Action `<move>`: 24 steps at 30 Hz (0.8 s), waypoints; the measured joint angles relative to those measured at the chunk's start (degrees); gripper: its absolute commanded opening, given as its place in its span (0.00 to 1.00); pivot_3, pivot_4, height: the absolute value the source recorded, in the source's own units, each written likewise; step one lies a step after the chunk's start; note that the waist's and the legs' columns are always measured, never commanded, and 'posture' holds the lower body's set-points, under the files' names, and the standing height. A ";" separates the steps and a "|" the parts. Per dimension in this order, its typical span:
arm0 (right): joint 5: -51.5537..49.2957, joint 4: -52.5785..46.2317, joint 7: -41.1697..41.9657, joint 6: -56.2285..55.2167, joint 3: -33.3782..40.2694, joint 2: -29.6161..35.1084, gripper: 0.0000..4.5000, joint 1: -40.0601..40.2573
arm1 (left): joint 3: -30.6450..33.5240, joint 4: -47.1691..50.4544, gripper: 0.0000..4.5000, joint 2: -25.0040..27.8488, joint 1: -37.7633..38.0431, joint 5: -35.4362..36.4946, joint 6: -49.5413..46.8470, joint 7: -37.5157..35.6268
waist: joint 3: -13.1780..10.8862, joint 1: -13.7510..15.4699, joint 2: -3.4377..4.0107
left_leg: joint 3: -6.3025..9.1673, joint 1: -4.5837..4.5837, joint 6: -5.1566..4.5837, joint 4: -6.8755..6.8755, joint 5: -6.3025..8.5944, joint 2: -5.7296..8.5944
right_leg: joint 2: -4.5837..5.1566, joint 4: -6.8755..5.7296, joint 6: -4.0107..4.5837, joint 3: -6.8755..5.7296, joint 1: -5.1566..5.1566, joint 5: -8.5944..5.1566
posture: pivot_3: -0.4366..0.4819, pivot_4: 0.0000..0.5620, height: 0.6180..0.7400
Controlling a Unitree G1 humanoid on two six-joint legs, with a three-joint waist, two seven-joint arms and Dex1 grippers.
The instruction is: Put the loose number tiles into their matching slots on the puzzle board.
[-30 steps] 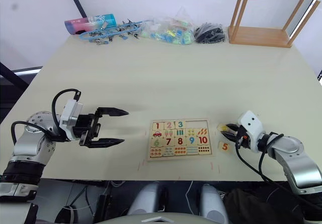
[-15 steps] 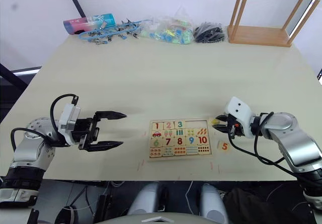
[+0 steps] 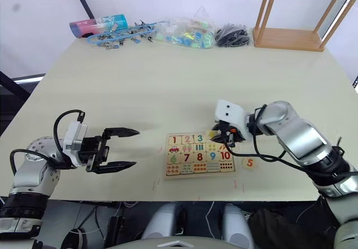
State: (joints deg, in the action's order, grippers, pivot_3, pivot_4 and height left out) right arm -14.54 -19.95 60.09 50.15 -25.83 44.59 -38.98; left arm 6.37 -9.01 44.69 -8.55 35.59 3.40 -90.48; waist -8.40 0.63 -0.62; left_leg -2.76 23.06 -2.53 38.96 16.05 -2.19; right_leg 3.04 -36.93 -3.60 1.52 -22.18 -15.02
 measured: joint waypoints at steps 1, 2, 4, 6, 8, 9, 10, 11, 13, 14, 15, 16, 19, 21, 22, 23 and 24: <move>0.72 0.34 0.04 0.61 -1.30 -0.09 0.19 -0.99 | 0.08 0.00 1.00 -0.01 0.13 -0.02 0.00 0.00 | 0.00 0.00 0.00 | -0.01 0.00 0.00 0.00 0.00 0.00 | 0.01 0.00 0.00 0.00 0.00 0.00 | 0.48 0.27 0.98; 1.16 0.66 0.07 0.89 -2.15 -0.19 0.19 -1.49 | 0.11 0.01 1.00 -0.02 0.19 -0.04 0.00 0.00 | 0.00 0.00 0.00 | 0.00 0.00 0.00 0.00 0.00 0.00 | 0.01 0.00 0.00 0.00 -0.01 0.00 | 0.48 0.27 0.98; 1.87 1.20 0.11 1.16 -3.37 -0.77 0.19 -2.04 | 0.19 0.03 1.00 -0.03 0.26 -0.05 0.02 0.00 | 0.00 -0.06 0.00 | 0.00 0.00 0.00 0.00 0.00 0.00 | -0.01 -0.01 0.01 -0.01 -0.02 0.00 | 0.48 0.27 0.98; 2.86 2.65 0.23 1.22 -5.03 -1.50 0.19 -3.22 | 0.22 0.04 1.00 -0.06 0.27 -0.07 0.08 -0.01 | 0.00 -0.20 0.00 | 0.00 0.00 0.00 0.00 0.00 0.00 | -0.02 -0.03 0.01 0.00 -0.02 0.00 | 0.48 0.27 0.98; 3.96 3.89 0.34 1.09 -5.92 -1.69 0.19 -4.14 | 0.23 0.04 1.00 -0.08 0.28 -0.07 0.18 -0.02 | 0.00 -0.21 0.01 | -0.01 0.00 0.00 0.00 0.00 0.00 | -0.02 -0.04 0.00 0.00 -0.03 0.00 | 0.48 0.27 0.98; 4.53 4.57 0.46 0.94 -6.32 -1.71 0.19 -4.60 | 0.23 0.03 1.00 -0.10 0.27 -0.07 0.25 -0.02 | 0.00 -0.21 0.01 | -0.01 0.00 0.00 0.00 0.00 0.00 | -0.02 -0.03 0.00 0.00 -0.04 0.00 | 0.48 0.27 0.98; 5.20 5.29 0.62 0.78 -6.79 -1.73 0.19 -4.98 | 0.23 0.02 1.00 -0.11 0.27 -0.08 0.34 -0.03 | 0.00 -0.21 0.01 | -0.01 0.00 0.00 0.00 0.00 0.00 | -0.02 -0.03 0.00 0.00 -0.04 0.00 | 0.48 0.27 0.98; 5.68 5.76 0.77 0.62 -7.21 -1.77 0.19 -5.15 | 0.23 0.01 1.00 -0.12 0.26 -0.08 0.43 -0.03 | 0.00 -0.21 0.01 | -0.01 0.01 0.00 0.00 0.00 0.00 | -0.02 -0.03 0.00 0.00 -0.05 0.00 | 0.48 0.27 0.98; 6.36 6.56 1.13 0.36 -7.68 -1.95 0.19 -5.15 | 0.23 0.00 1.00 -0.16 0.26 -0.08 0.56 -0.03 | 0.00 -0.21 0.01 | -0.01 0.03 0.00 0.00 0.00 0.00 | -0.02 -0.03 0.00 0.00 -0.06 0.00 | 0.48 0.27 0.98; 6.64 7.03 1.41 0.09 -7.91 -1.95 0.19 -5.15 | 0.23 0.00 1.00 -0.18 0.26 -0.08 0.64 -0.03 | 0.00 -0.22 0.01 | -0.01 0.06 0.00 0.00 0.00 0.00 | -0.02 -0.03 0.00 0.00 -0.08 0.00 | 0.48 0.27 0.98; 7.14 7.33 1.76 -0.29 -8.19 -1.94 0.19 -5.15 | 0.23 0.00 1.00 -0.24 0.26 -0.08 0.70 -0.04 | 0.00 -0.22 0.01 | -0.01 0.06 0.00 0.00 0.00 0.00 | -0.02 -0.03 0.00 0.00 -0.08 0.00 | 0.48 0.27 0.98; 7.39 7.44 1.94 -0.47 -8.29 -1.94 0.19 -5.15 | 0.23 0.00 1.00 -0.28 0.26 -0.08 0.72 -0.04 | -0.01 -0.22 0.01 | -0.02 0.06 0.00 0.00 0.00 0.00 | -0.02 -0.03 0.00 0.00 -0.08 0.00 | 0.48 0.27 0.98; 7.82 7.49 2.31 -0.89 -8.62 -1.94 0.19 -5.15 | 0.23 0.00 1.00 -0.35 0.26 -0.08 0.76 -0.04 | 0.00 -0.23 0.01 | -0.01 0.06 0.00 0.00 0.00 0.00 | -0.03 -0.03 0.00 0.00 -0.08 0.00 | 0.48 0.27 0.98; 8.75 7.64 2.77 -1.75 -9.12 -2.14 0.19 -5.16 | 0.23 0.00 1.00 -0.36 0.26 -0.08 0.78 -0.05 | -0.01 -0.26 0.01 | -0.01 0.08 0.00 0.00 0.00 0.00 | -0.03 -0.03 0.00 0.00 -0.08 0.00 | 0.48 0.27 0.98; 8.85 7.72 2.90 -1.81 -9.17 -2.18 0.19 -5.16 | 0.23 0.00 1.00 -0.36 0.26 -0.08 0.78 -0.05 | -0.01 -0.27 0.01 | -0.01 0.08 0.00 0.00 0.00 0.00 | -0.03 -0.04 0.00 0.00 -0.08 0.00 | 0.48 0.27 0.98; 9.18 8.07 3.13 -2.12 -9.21 -2.27 0.19 -5.16 | 0.23 -0.01 1.00 -0.37 0.26 -0.09 0.78 -0.06 | -0.01 -0.27 0.01 | -0.02 0.08 0.00 0.00 0.00 0.00 | -0.03 -0.04 0.00 0.00 -0.08 0.00 | 0.48 0.27 0.98; 9.44 8.34 3.23 -2.30 -9.22 -2.29 0.19 -5.16 | 0.23 -0.01 1.00 -0.36 0.26 -0.09 0.78 -0.07 | -0.01 -0.27 0.01 | -0.02 0.08 0.00 0.00 0.00 0.00 | -0.03 -0.04 0.00 0.00 -0.08 0.00 | 0.48 0.27 0.98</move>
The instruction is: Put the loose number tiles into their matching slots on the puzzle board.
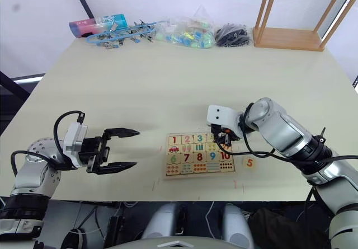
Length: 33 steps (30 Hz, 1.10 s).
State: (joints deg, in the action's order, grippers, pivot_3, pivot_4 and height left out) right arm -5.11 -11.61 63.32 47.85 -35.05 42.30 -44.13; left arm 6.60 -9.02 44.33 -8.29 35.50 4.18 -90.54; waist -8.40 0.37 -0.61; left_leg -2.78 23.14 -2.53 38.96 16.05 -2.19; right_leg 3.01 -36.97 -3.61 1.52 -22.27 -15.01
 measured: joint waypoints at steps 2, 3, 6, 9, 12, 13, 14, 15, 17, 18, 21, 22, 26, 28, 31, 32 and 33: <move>0.57 0.88 0.19 -0.53 0.00 -0.01 0.19 0.00 | 0.00 -0.03 1.00 0.00 0.00 0.00 0.00 -0.01 | 0.00 0.00 0.00 | 0.00 0.00 0.00 0.00 0.00 0.00 | 0.00 0.00 0.00 0.00 0.00 0.00 | 0.48 0.27 0.98; 0.75 1.01 0.24 -0.61 0.00 -0.04 0.19 0.00 | 0.00 -0.04 1.00 0.00 -0.01 0.00 0.00 -0.02 | 0.00 0.00 0.00 | 0.00 0.00 0.00 0.00 0.00 0.00 | 0.00 0.00 0.00 0.00 0.00 0.00 | 0.48 0.27 0.98; 1.40 1.49 0.44 -0.89 0.00 -0.82 0.19 0.00 | 0.00 -0.04 1.00 0.00 -0.11 0.00 0.00 -0.06 | 0.00 -0.10 0.00 | 0.00 0.01 0.00 0.00 0.00 0.00 | -0.01 0.00 0.00 0.00 0.00 0.00 | 0.48 0.27 0.98; 2.02 1.73 0.83 -1.25 -0.02 -1.28 0.19 -0.03 | 0.00 -0.04 1.00 -0.01 -0.26 0.00 0.00 -0.08 | 0.00 -0.22 0.00 | 0.00 0.02 0.00 0.00 0.00 0.00 | -0.01 0.00 0.00 0.00 0.00 0.00 | 0.48 0.27 0.98; 2.54 2.17 1.36 -1.85 -0.02 -1.50 0.19 -0.06 | 0.00 -0.09 1.00 -0.01 -0.48 -0.09 0.00 -0.10 | 0.00 -0.31 0.00 | 0.00 0.02 0.00 0.00 0.00 0.00 | -0.01 0.00 0.00 0.00 0.00 0.00 | 0.48 0.27 0.98; 2.70 2.43 1.43 -1.96 -0.02 -1.69 0.19 -0.11 | 0.00 -0.10 1.00 -0.01 -0.55 -0.21 0.00 -0.10 | 0.00 -0.36 0.00 | 0.00 0.02 0.00 0.00 0.00 0.00 | -0.01 0.00 0.00 0.00 0.00 0.00 | 0.48 0.27 0.98; 2.79 2.54 1.46 -2.00 -0.02 -1.82 0.19 -0.17 | 0.00 -0.10 1.00 -0.01 -0.58 -0.34 0.00 -0.10 | 0.00 -0.46 0.00 | 0.00 0.02 0.00 0.00 0.00 0.00 | -0.01 -0.01 0.00 0.00 0.00 0.00 | 0.48 0.27 0.98; 2.92 2.61 1.54 -2.09 -0.02 -1.93 0.19 -0.18 | 0.00 -0.10 1.00 -0.01 -0.58 -0.44 0.00 -0.10 | 0.00 -0.54 0.00 | 0.00 0.02 0.00 0.00 0.00 0.00 | -0.01 -0.01 -0.01 0.00 0.00 0.00 | 0.48 0.27 0.98; 3.09 2.69 1.83 -2.26 -0.02 -2.08 0.19 -0.20 | 0.00 -0.10 1.00 -0.01 -0.59 -0.48 0.00 -0.10 | 0.00 -0.68 0.00 | 0.00 0.02 0.00 0.00 0.00 0.00 | 0.00 -0.01 0.00 0.00 0.00 0.00 | 0.48 0.27 0.98; 3.21 2.75 2.02 -2.30 -0.02 -2.18 0.19 -0.23 | 0.00 -0.10 1.00 -0.01 -0.61 -0.49 0.00 -0.10 | 0.00 -0.74 0.00 | 0.01 0.02 0.00 0.00 0.00 0.00 | 0.00 -0.01 -0.01 0.00 0.00 0.00 | 0.48 0.27 0.98; 3.78 3.24 2.49 -2.30 -0.02 -2.75 0.19 -0.57 | 0.00 -0.11 1.00 -0.03 -0.74 -0.50 0.00 -0.10 | 0.00 -0.95 0.00 | 0.01 0.02 0.00 0.00 0.00 0.00 | -0.01 -0.01 -0.01 0.00 0.00 0.00 | 0.48 0.27 0.98; 3.98 3.28 2.55 -2.30 -0.03 -2.84 0.19 -0.63 | 0.00 -0.11 1.00 -0.04 -0.84 -0.50 0.00 -0.10 | 0.00 -0.98 0.00 | 0.01 0.02 0.01 0.00 0.00 0.00 | -0.01 -0.02 -0.01 0.00 0.00 0.00 | 0.48 0.27 0.98; 4.67 3.29 2.77 -2.33 -0.03 -3.22 0.19 -0.64 | 0.00 -0.11 1.00 -0.06 -0.94 -0.50 0.00 -0.09 | 0.00 -1.06 0.00 | 0.01 0.02 0.00 0.00 0.00 0.00 | 0.00 -0.02 -0.01 0.00 0.00 0.00 | 0.48 0.27 0.98; 4.89 3.36 3.05 -2.34 -0.03 -3.35 0.19 -0.69 | 0.00 -0.11 1.00 -0.11 -0.94 -0.51 0.00 -0.09 | 0.00 -1.07 0.00 | 0.01 0.02 0.00 0.00 0.00 0.00 | 0.00 -0.02 -0.01 0.00 0.00 0.00 | 0.48 0.27 0.98; 5.04 3.59 3.25 -2.52 -0.03 -3.51 0.19 -0.78 | 0.00 -0.11 1.00 -0.34 -0.94 -0.52 0.00 -0.09 | 0.00 -1.07 0.00 | 0.01 0.02 0.01 0.00 0.00 0.00 | -0.01 -0.02 -0.01 0.00 0.00 0.00 | 0.48 0.27 0.98; 5.23 3.68 3.38 -2.78 -0.03 -3.63 0.19 -0.82 | -0.01 -0.11 1.00 -0.44 -0.94 -0.54 0.00 -0.09 | 0.00 -1.07 0.00 | 0.01 0.02 0.00 0.00 0.00 0.00 | -0.01 -0.02 -0.01 0.00 0.00 0.00 | 0.48 0.27 0.98; 5.44 3.68 3.58 -3.01 -0.03 -3.86 0.19 -0.91 | -0.01 -0.12 1.00 -0.61 -0.95 -0.56 0.00 -0.09 | 0.00 -1.07 0.00 | 0.01 0.02 0.01 0.00 0.00 0.00 | 0.00 -0.02 -0.01 0.00 -0.01 0.00 | 0.48 0.27 0.98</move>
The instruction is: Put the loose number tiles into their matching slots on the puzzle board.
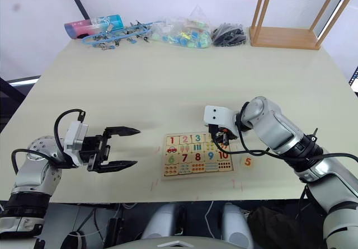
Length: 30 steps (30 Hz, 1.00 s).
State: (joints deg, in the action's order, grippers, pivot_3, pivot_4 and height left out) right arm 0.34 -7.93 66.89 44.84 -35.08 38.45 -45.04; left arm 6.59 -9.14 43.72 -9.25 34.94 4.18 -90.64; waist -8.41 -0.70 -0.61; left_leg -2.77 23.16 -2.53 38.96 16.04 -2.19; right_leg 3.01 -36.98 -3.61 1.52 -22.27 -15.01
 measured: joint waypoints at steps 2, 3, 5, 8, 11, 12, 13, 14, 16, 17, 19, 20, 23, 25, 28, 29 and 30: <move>0.34 0.00 0.12 -0.15 0.00 -0.26 0.19 -0.32 | 0.00 -0.05 1.00 -0.21 -0.01 -0.06 0.00 0.00 | 0.00 0.01 0.00 | 0.00 0.01 0.00 0.00 0.00 0.00 | 0.00 0.00 0.00 0.00 0.00 0.00 | 0.48 0.27 0.98; 0.43 0.00 0.13 -0.15 0.00 -0.27 0.19 -0.34 | 0.00 -0.07 1.00 -0.21 -0.01 -0.08 0.00 0.00 | 0.00 0.03 0.00 | 0.00 0.01 0.00 0.00 0.00 0.00 | 0.00 0.00 0.00 0.00 0.00 0.00 | 0.48 0.27 0.98; 0.61 0.02 0.21 -0.15 0.00 -0.33 0.19 -0.34 | 0.00 -0.08 1.00 -0.24 -0.01 -0.14 0.00 0.00 | 0.00 0.03 0.00 | 0.00 0.02 0.00 0.00 0.00 0.00 | 0.00 0.00 0.00 0.00 0.00 0.00 | 0.48 0.27 0.98; 0.97 0.03 0.44 -0.15 0.00 -0.44 0.19 -0.35 | 0.00 -0.08 1.00 -0.40 -0.02 -0.37 0.00 0.00 | 0.00 0.02 0.00 | 0.00 0.03 0.00 0.00 0.00 0.00 | 0.00 0.00 0.00 0.00 -0.01 0.00 | 0.48 0.27 0.98; 1.31 0.03 1.24 -0.15 -0.10 -0.44 0.19 -0.36 | 0.00 -0.08 1.00 -0.41 -0.02 -0.78 0.00 0.00 | 0.00 0.02 0.00 | 0.00 0.03 0.00 0.00 0.00 0.00 | 0.00 0.00 0.00 0.00 -0.02 0.00 | 0.48 0.27 0.98; 1.37 0.03 1.42 -0.14 -0.14 -0.45 0.19 -0.36 | 0.00 -0.08 1.00 -0.41 -0.02 -0.96 0.00 0.00 | 0.00 0.02 0.00 | 0.00 0.03 0.00 0.00 0.00 0.00 | 0.00 0.00 0.00 0.00 -0.02 0.00 | 0.48 0.27 0.98; 1.46 0.02 1.59 -0.15 -0.16 -0.46 0.19 -0.36 | 0.00 -0.08 1.00 -0.42 -0.02 -1.00 0.00 0.00 | 0.00 0.02 0.00 | 0.00 0.05 0.00 0.00 0.00 0.00 | 0.00 0.00 0.00 0.00 -0.10 0.00 | 0.48 0.27 0.98; 1.50 0.02 1.65 -0.15 -0.16 -0.46 0.19 -0.36 | 0.00 -0.08 1.00 -0.42 -0.03 -1.00 0.00 0.00 | 0.00 0.02 0.00 | 0.00 0.13 0.00 0.00 0.00 0.00 | 0.00 -0.02 0.00 0.00 -0.19 0.00 | 0.48 0.27 0.98; 1.56 -0.04 1.79 -0.14 -0.16 -0.46 0.19 -0.39 | 0.00 -0.08 1.00 -0.42 -0.02 -1.01 0.00 0.00 | 0.00 0.02 0.00 | 0.02 0.39 0.01 0.09 -0.01 0.01 | 0.00 -0.10 -0.01 -0.01 -0.42 0.01 | 0.48 0.27 0.98; 1.56 -0.07 1.92 -0.14 -0.16 -0.47 0.19 -0.53 | 0.00 -0.08 1.00 -0.43 -0.03 -1.01 0.00 0.00 | 0.01 0.00 0.00 | 0.05 0.53 0.01 0.15 -0.01 0.00 | -0.02 -0.15 -0.01 -0.03 -0.54 0.01 | 0.48 0.27 0.98; 1.63 -0.08 1.93 -0.14 -0.16 -0.61 0.19 -0.55 | 0.00 -0.08 1.00 -0.43 -0.03 -1.02 0.00 0.00 | 0.01 0.00 -0.01 | 0.04 0.58 0.02 0.16 -0.02 0.00 | -0.02 -0.14 -0.01 -0.03 -0.57 0.01 | 0.48 0.27 0.98; 1.65 -0.08 1.92 -0.14 -0.16 -0.69 0.19 -0.55 | 0.00 -0.08 1.00 -0.43 -0.03 -1.02 0.00 0.00 | 0.01 0.00 -0.01 | 0.04 0.58 0.02 0.16 -0.02 0.01 | -0.02 -0.14 -0.01 -0.04 -0.57 0.01 | 0.48 0.27 0.98; 1.80 -0.08 1.86 -0.14 -0.16 -0.81 0.19 -0.54 | 0.00 -0.08 1.00 -0.43 -0.02 -1.02 0.00 0.00 | 0.01 0.01 -0.01 | 0.04 0.58 0.02 0.17 -0.02 0.01 | -0.01 -0.15 -0.01 -0.04 -0.57 0.02 | 0.48 0.27 0.98; 1.93 -0.08 1.83 -0.13 -0.16 -0.94 0.19 -0.54 | 0.00 -0.08 1.00 -0.43 -0.03 -1.02 -0.01 0.00 | 0.01 -0.01 -0.01 | 0.04 0.58 0.02 0.18 -0.02 0.01 | -0.02 -0.16 -0.01 -0.04 -0.58 0.02 | 0.48 0.27 0.98; 1.97 -0.08 1.73 -0.13 -0.16 -1.23 0.19 -0.54 | 0.00 -0.08 1.00 -0.43 -0.03 -1.02 -0.01 0.00 | 0.01 -0.01 -0.01 | 0.04 0.57 0.02 0.18 -0.02 0.01 | -0.02 -0.18 -0.01 -0.04 -0.57 0.02 | 0.48 0.27 0.98; 1.98 -0.08 1.71 -0.13 -0.16 -1.33 0.30 -0.54 | 0.00 -0.08 1.00 -0.43 -0.03 -1.02 -0.01 0.00 | 0.01 -0.01 -0.01 | 0.04 0.57 0.02 0.18 -0.02 0.01 | -0.02 -0.18 -0.01 -0.04 -0.57 0.02 | 0.48 0.27 0.98; 2.02 -0.08 1.73 -0.17 -0.16 -1.37 0.43 -0.54 | 0.00 -0.08 1.00 -0.43 -0.03 -1.02 -0.01 0.00 | 0.01 -0.01 -0.01 | 0.04 0.57 0.02 0.18 -0.02 0.01 | -0.02 -0.18 -0.01 -0.04 -0.57 0.02 | 0.48 0.27 0.98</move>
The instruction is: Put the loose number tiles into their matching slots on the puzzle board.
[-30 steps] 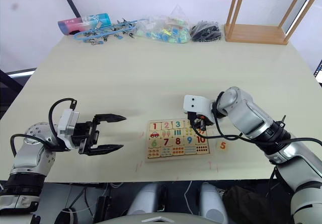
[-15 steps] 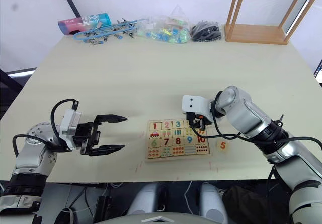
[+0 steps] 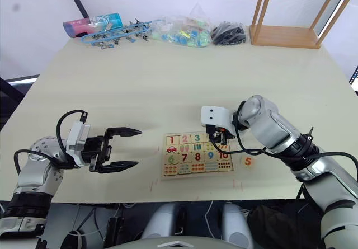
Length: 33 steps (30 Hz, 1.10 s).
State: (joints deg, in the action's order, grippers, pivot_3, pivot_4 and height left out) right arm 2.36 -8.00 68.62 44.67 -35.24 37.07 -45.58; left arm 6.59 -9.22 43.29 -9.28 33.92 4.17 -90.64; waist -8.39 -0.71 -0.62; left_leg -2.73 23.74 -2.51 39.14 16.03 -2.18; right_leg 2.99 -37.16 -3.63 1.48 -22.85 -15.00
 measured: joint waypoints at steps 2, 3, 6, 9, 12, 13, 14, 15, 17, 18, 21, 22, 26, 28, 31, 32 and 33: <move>0.01 0.03 0.05 -0.03 0.00 -0.04 0.60 0.01 | 0.00 0.00 1.00 0.00 0.00 0.00 0.00 0.00 | 0.00 0.01 0.00 | 0.00 0.01 0.00 0.00 0.00 0.00 | 0.00 0.00 0.00 0.00 -0.01 0.00 | 0.48 0.27 0.98; 0.01 0.02 0.09 -0.06 0.00 -0.04 0.73 0.01 | 0.00 0.00 1.00 0.00 -0.01 0.00 0.00 0.00 | 0.00 0.03 0.00 | 0.00 0.01 0.00 0.00 0.00 0.00 | 0.00 0.00 0.00 0.00 -0.01 0.00 | 0.48 0.27 0.98; -0.07 0.00 0.21 -0.02 0.00 -0.04 0.90 0.01 | 0.00 0.00 1.00 0.00 -0.06 0.00 0.00 -0.01 | 0.00 0.03 0.00 | 0.00 0.01 0.00 0.01 0.00 0.01 | 0.00 0.00 0.00 0.00 -0.01 0.00 | 0.48 0.27 0.98; -0.20 -0.06 0.62 0.16 0.00 0.00 0.90 0.01 | 0.00 -0.03 1.00 0.00 -0.29 0.00 0.00 -0.02 | 0.00 0.03 0.00 | 0.00 0.01 0.00 0.01 0.00 0.01 | 0.00 0.00 0.00 0.00 -0.01 0.00 | 0.48 0.27 0.98; -0.51 -0.34 0.78 0.46 0.04 0.42 0.90 0.01 | 0.00 -0.11 1.00 0.00 -0.71 -0.02 0.00 -0.02 | 0.00 0.04 0.00 | -0.01 0.01 0.00 0.01 0.00 0.01 | 0.00 0.00 0.00 0.00 -0.01 0.00 | 0.48 0.27 0.98; -0.69 -0.49 0.80 0.70 0.17 0.63 0.90 0.01 | -0.01 -0.12 1.00 0.00 -0.74 -0.03 0.00 -0.03 | 0.00 0.03 0.00 | -0.01 0.02 0.00 0.01 0.00 0.01 | 0.01 0.01 0.00 0.00 -0.01 0.00 | 0.48 0.27 0.98; -1.15 -0.58 0.78 1.24 0.80 0.73 0.90 0.04 | -0.01 -0.26 1.00 -0.01 -0.86 -0.04 0.00 -0.03 | 0.00 0.03 0.00 | 0.00 0.02 0.00 0.01 0.00 0.01 | 0.00 0.00 0.00 0.00 -0.01 0.00 | 0.48 0.27 0.98; -1.42 -0.61 0.73 1.38 1.22 0.72 0.90 0.05 | -0.01 -0.38 1.00 -0.02 -0.93 -0.04 0.00 -0.03 | 0.00 0.03 0.00 | 0.00 0.02 0.00 0.01 0.00 0.01 | 0.01 0.00 0.00 0.00 -0.01 0.00 | 0.48 0.27 0.98; -2.91 -1.04 0.41 1.59 3.52 0.70 0.77 0.21 | -0.02 -0.48 1.00 -0.30 -1.22 -0.11 0.00 -0.03 | 0.00 0.05 0.00 | 0.01 0.02 0.00 0.01 0.00 0.01 | 0.00 0.00 0.00 -0.01 0.00 0.00 | 0.48 0.27 0.98; -3.40 -1.27 0.24 1.64 4.32 0.69 0.69 0.27 | -0.05 -0.49 1.00 -0.44 -1.29 -0.14 0.00 -0.03 | 0.00 0.04 0.00 | 0.00 0.02 0.00 0.01 0.00 0.01 | 0.00 0.00 0.00 -0.01 0.00 0.00 | 0.48 0.27 0.98; -5.63 -2.55 -0.76 1.42 7.18 0.52 0.41 2.11 | -0.16 -0.61 1.00 -0.62 -1.51 -0.17 0.00 -0.07 | 0.01 0.11 -0.02 | 0.02 0.03 0.00 0.01 0.00 0.01 | 0.00 0.01 0.00 -0.02 0.00 0.00 | 0.48 0.27 0.98; -5.75 -2.59 -0.83 1.40 7.21 0.52 0.33 2.29 | -0.16 -0.63 1.00 -0.62 -1.51 -0.17 0.00 -0.07 | 0.01 0.10 -0.02 | 0.02 0.03 0.00 0.01 0.00 0.01 | 0.01 0.01 0.00 -0.02 0.00 0.00 | 0.48 0.27 0.98; -8.12 -2.70 -3.83 -2.15 11.01 -1.61 0.01 6.86 | -0.40 -1.59 1.00 -0.69 -2.22 -0.20 0.02 -0.10 | 0.02 0.07 -0.03 | 0.01 0.03 0.00 0.03 0.00 0.02 | -0.01 -0.01 -0.01 -0.01 0.01 0.00 | 0.48 0.27 0.98; -8.98 -2.69 -5.30 -4.73 12.76 -2.49 0.01 8.79 | -0.40 -1.63 1.00 -0.69 -2.48 -0.21 0.05 -0.10 | 0.02 0.07 -0.03 | 0.01 0.03 0.00 0.04 0.00 0.02 | 0.00 -0.01 -0.01 -0.01 0.01 0.01 | 0.48 0.27 0.98; -10.61 -2.56 -7.03 -9.24 16.09 -4.24 0.01 12.00 | -0.42 -1.67 1.00 -0.67 -2.66 -0.20 0.09 -0.11 | 0.03 0.10 -0.06 | 0.02 0.03 0.00 0.04 0.00 0.02 | -0.01 -0.01 -0.01 -0.02 0.02 0.01 | 0.48 0.27 0.98; -11.32 -2.37 -7.42 -11.04 17.03 -4.79 0.01 13.24 | -0.42 -1.70 1.00 -0.63 -2.66 -0.20 0.10 -0.11 | 0.04 0.09 -0.06 | 0.02 0.03 0.00 0.04 0.00 0.02 | -0.01 -0.01 -0.01 -0.01 0.02 0.01 | 0.48 0.27 0.98; -11.99 -2.08 -7.74 -12.54 17.64 -5.20 0.01 14.31 | -0.43 -1.76 1.00 -0.58 -2.68 -0.20 0.11 -0.11 | 0.03 0.08 -0.05 | 0.01 0.03 0.00 0.04 0.00 0.02 | -0.01 -0.01 -0.01 -0.01 0.02 0.01 | 0.48 0.27 0.98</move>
State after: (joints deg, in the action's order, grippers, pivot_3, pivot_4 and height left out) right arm -9.63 -10.08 60.88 32.13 -17.60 31.87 -31.27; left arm 6.16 -10.98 42.71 -11.96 33.72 4.28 -90.75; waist -8.36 -0.63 -0.68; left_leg -2.72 23.77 -2.51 39.18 16.02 -2.16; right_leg 2.98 -37.17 -3.64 1.47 -22.82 -14.99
